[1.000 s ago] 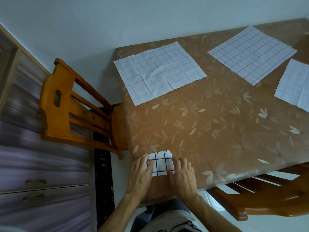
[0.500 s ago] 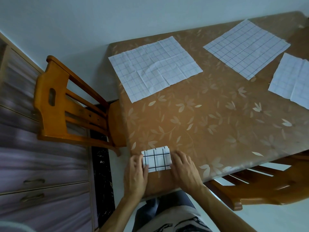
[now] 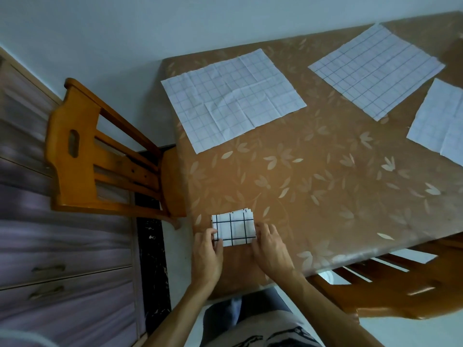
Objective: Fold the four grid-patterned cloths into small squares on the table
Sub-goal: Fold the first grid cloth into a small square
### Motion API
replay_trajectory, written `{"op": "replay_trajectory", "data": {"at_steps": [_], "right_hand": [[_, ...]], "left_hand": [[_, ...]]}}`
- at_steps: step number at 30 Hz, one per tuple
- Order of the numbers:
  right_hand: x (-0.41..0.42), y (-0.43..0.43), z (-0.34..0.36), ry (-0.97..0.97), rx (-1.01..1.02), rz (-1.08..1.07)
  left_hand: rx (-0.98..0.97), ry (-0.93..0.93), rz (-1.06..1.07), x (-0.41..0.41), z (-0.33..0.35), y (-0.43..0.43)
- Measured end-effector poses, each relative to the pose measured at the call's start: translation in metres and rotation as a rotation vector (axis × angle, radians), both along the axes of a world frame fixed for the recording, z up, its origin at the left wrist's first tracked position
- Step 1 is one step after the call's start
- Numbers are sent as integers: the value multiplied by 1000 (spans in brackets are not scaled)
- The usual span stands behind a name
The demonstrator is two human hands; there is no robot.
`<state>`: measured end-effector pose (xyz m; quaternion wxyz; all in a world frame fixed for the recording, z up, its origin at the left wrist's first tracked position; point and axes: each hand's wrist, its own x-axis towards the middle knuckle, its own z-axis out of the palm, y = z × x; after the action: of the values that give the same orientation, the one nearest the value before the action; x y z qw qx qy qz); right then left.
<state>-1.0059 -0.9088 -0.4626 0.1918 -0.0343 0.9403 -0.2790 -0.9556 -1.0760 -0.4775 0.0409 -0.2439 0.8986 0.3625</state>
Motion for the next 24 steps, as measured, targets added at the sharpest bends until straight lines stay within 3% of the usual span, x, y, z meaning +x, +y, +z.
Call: {"op": "replay_trajectory", "data": {"at_steps": [3, 7, 13, 20, 24], "right_hand": [[-6, -5, -11, 206, 152, 213], [-6, -14, -31, 274, 180, 555], [-19, 10, -46, 223, 260, 732], [-29, 33, -40, 201, 319, 802], [-29, 24, -33, 201, 222, 694]], "left_hand": [[-245, 44, -140, -3, -4, 1], [-492, 120, -529, -12, -20, 4], [-479, -128, -653, -3, -36, -18], [-502, -162, -656, -4, -28, -20], [-451, -213, -636, -12, -13, -14]]}}
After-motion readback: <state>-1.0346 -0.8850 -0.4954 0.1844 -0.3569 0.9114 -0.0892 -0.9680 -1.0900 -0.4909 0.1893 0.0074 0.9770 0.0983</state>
